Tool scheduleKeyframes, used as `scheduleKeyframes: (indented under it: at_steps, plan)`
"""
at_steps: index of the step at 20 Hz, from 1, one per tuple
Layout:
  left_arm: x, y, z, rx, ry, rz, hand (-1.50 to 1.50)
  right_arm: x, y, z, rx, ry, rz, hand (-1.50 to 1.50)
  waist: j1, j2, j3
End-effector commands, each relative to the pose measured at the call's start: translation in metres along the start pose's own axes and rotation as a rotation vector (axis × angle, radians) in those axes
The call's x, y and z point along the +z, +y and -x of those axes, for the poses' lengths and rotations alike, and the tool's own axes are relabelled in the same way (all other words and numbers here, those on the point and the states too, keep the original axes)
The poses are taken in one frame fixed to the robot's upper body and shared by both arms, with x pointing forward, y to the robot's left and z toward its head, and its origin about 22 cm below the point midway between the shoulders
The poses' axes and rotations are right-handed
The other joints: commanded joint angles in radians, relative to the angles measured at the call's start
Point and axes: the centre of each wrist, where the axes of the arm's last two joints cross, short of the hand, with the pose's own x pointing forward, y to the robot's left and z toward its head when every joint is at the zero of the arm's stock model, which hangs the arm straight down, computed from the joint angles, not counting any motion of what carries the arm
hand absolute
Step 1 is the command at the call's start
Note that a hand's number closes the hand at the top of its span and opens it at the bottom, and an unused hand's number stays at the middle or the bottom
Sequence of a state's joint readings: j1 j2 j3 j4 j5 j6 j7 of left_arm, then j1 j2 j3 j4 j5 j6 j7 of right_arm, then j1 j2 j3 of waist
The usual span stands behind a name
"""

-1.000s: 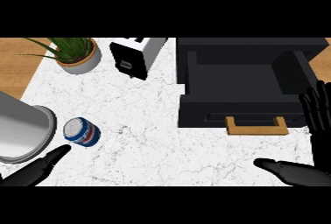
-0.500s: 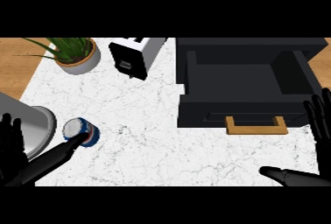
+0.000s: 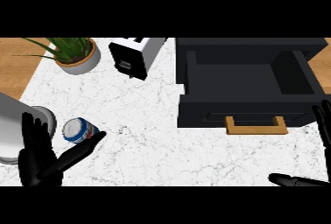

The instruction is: Pick up the can, place it into the drawer and close the drawer

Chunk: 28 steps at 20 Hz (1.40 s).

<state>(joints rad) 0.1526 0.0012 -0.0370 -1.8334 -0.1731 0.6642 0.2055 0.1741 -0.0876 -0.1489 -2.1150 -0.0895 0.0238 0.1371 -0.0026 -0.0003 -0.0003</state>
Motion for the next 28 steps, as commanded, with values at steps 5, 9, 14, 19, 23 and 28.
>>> scheduleKeyframes:
  at_steps: [5,9,14,19,23,28]
  plan:
    - [0.002,-0.015,0.052,-0.024,0.029,-0.049,-1.50,-0.019,-0.005,-0.001,0.020,-0.007,0.023,-1.50,0.003,0.001,0.000]
    - [0.006,0.000,0.087,-0.039,0.049,-0.075,-1.50,0.010,-0.005,-0.019,0.023,-0.012,0.016,-1.50,-0.001,0.000,0.000]
    - [-0.018,0.023,0.088,-0.024,0.053,-0.077,-1.50,0.017,-0.020,-0.017,0.017,-0.005,0.010,-1.50,0.000,-0.001,0.000]
    - [-0.022,0.000,0.124,-0.011,0.096,-0.091,-1.50,0.008,-0.014,-0.022,0.013,-0.021,0.010,-1.50,-0.001,0.000,0.000]
    - [-0.019,0.018,0.142,0.016,0.108,-0.101,-1.50,0.001,-0.011,-0.020,0.016,-0.002,0.017,-1.50,0.001,0.001,0.000]
    - [-0.016,0.006,0.161,0.001,0.110,-0.122,-1.50,0.020,-0.013,-0.044,0.024,-0.014,0.014,-1.50,-0.003,0.000,0.000]
